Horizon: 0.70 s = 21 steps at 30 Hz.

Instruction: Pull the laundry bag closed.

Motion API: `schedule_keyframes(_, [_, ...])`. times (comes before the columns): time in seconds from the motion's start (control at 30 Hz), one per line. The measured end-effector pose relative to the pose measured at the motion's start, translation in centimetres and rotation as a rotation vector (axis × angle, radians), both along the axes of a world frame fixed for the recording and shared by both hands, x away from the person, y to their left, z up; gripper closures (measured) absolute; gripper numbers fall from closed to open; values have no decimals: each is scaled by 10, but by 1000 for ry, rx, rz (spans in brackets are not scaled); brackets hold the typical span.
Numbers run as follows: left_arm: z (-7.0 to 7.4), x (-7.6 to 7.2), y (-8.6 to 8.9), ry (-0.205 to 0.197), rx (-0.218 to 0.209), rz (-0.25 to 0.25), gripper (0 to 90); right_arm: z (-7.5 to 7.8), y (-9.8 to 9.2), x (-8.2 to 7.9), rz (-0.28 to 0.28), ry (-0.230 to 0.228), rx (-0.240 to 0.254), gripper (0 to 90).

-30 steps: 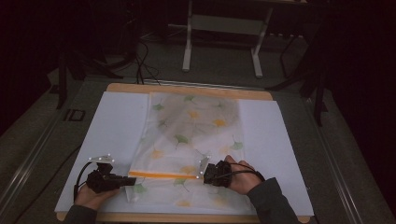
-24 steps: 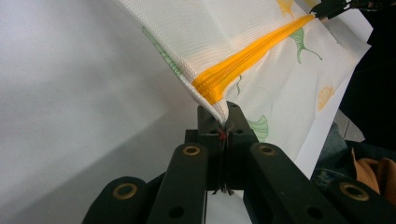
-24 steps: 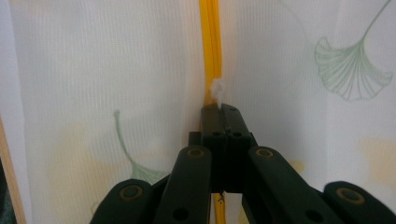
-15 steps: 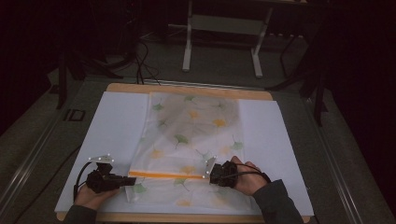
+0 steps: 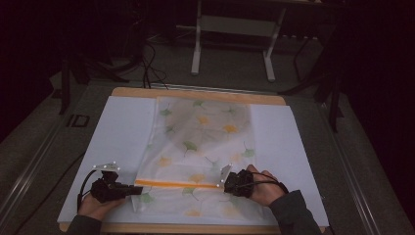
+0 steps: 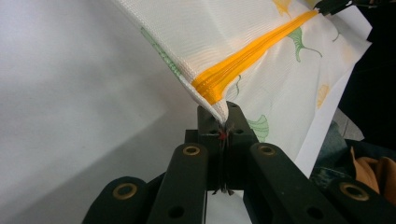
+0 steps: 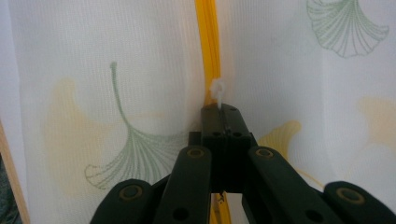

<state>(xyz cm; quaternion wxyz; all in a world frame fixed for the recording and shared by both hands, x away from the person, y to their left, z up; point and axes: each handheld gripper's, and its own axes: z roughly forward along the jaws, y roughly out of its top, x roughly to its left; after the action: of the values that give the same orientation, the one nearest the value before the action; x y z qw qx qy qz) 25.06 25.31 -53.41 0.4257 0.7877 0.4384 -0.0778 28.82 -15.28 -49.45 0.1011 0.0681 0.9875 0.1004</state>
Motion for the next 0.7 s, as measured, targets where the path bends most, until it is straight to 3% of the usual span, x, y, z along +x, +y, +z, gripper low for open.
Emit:
schedule_keyframes(0.37, [0,0,0,2,2,-6,888,0,-8,-1,-14,5,3,900])
schedule_keyframes(0.7, [-1,0,0,3,5,-7,887,0,-44,0,-84,11,-4,900])
